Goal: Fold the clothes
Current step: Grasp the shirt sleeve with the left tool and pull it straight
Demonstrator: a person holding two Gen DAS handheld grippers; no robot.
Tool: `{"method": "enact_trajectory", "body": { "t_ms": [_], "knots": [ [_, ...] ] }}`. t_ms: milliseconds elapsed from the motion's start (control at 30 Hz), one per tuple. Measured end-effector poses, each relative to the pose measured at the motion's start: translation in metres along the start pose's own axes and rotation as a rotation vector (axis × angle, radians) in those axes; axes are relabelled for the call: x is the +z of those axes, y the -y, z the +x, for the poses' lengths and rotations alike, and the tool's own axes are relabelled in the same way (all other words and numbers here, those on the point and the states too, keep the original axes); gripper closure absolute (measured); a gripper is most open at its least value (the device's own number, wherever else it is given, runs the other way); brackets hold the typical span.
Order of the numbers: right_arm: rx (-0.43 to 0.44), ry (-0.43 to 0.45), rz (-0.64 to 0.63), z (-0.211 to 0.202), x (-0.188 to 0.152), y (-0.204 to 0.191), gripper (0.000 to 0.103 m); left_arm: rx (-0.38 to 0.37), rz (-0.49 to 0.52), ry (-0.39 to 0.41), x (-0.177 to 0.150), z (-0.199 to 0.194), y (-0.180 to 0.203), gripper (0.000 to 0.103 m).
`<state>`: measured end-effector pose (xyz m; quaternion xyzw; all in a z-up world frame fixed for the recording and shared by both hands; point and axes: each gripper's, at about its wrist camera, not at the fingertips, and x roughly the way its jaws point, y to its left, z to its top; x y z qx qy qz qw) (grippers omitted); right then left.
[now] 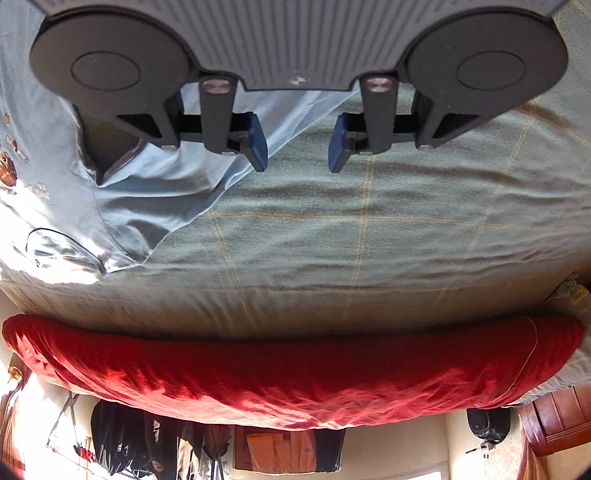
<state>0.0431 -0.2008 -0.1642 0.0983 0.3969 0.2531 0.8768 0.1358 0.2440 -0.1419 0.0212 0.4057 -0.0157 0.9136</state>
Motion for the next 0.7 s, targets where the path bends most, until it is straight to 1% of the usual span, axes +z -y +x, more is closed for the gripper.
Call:
{"method": "enact_trajectory", "body": {
  "t_ms": [33, 133, 200, 267, 333, 467, 500, 600, 667, 700],
  "knots": [
    [0.006, 0.004, -0.005, -0.004, -0.001, -0.005, 0.0, 0.011, 0.0, -0.01, -0.005, -0.004, -0.007, 0.059],
    [0.008, 0.012, -0.004, -0.011, -0.004, -0.016, 0.0, 0.049, -0.001, -0.038, -0.02, -0.009, -0.026, 0.058],
    [0.005, 0.016, 0.0, -0.014, -0.006, -0.023, 0.0, 0.061, -0.028, -0.05, -0.03, -0.009, -0.042, 0.058],
    [0.002, 0.021, 0.005, -0.018, -0.008, -0.029, 0.0, 0.055, -0.06, -0.061, -0.038, -0.007, -0.058, 0.058],
    [-0.001, 0.026, 0.01, -0.021, -0.01, -0.036, 0.0, 0.044, -0.066, -0.077, -0.045, -0.001, -0.067, 0.058],
    [-0.016, 0.019, 0.021, -0.018, -0.012, -0.046, 0.0, 0.0, -0.046, -0.08, -0.058, 0.011, -0.076, 0.057],
    [-0.02, 0.014, 0.024, -0.016, -0.013, -0.049, 0.0, -0.008, -0.037, -0.072, -0.061, 0.012, -0.077, 0.056],
    [-0.032, -0.004, 0.018, -0.008, -0.013, -0.056, 0.0, -0.036, -0.012, -0.052, -0.067, 0.012, -0.077, 0.056],
    [-0.037, -0.012, 0.011, -0.004, -0.012, -0.059, 0.0, -0.049, 0.013, -0.05, -0.07, 0.01, -0.075, 0.057],
    [-0.038, -0.016, 0.008, -0.002, -0.012, -0.061, 0.0, -0.051, 0.025, -0.053, -0.071, 0.009, -0.073, 0.06]
  ]
}}
